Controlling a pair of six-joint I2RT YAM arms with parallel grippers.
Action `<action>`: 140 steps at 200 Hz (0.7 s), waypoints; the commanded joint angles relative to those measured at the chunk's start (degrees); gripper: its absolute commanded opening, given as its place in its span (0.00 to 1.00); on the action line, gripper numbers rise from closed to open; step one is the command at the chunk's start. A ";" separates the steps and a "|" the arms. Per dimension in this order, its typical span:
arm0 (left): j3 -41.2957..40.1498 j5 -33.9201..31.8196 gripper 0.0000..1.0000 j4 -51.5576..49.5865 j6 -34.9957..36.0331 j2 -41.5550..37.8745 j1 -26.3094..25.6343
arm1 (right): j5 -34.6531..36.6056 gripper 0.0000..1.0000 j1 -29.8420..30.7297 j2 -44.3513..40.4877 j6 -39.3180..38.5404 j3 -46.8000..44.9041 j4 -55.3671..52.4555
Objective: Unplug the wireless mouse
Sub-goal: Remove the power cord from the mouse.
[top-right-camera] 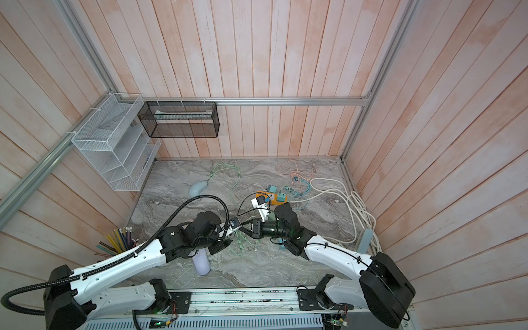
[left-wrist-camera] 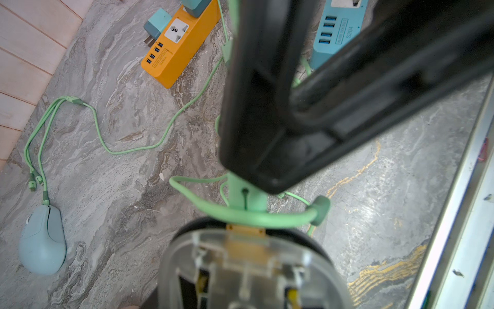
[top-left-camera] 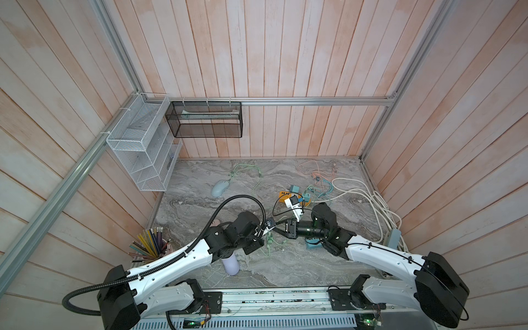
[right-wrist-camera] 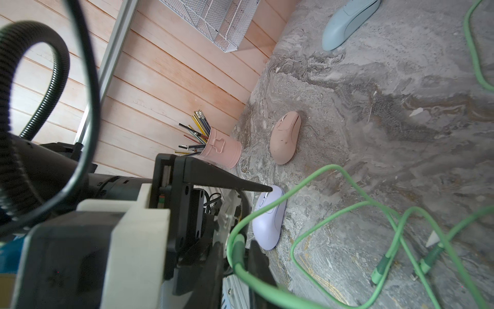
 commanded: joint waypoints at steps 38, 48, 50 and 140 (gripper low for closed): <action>1.03 1.45 0.54 1.12 0.32 0.21 -0.25 | 4.13 0.00 -0.56 -1.74 -0.57 1.88 -2.01; 0.93 1.33 0.54 0.97 0.41 0.26 -0.18 | 5.81 0.00 -0.97 -2.93 -1.08 1.86 -3.52; 0.94 1.31 0.54 0.91 0.41 0.32 -0.23 | 6.32 0.00 -1.01 -3.23 -1.22 1.84 -3.92; -0.19 -0.80 0.54 -0.39 1.45 2.78 -0.25 | 19.23 0.00 -4.32 -15.78 -3.72 2.52 -14.49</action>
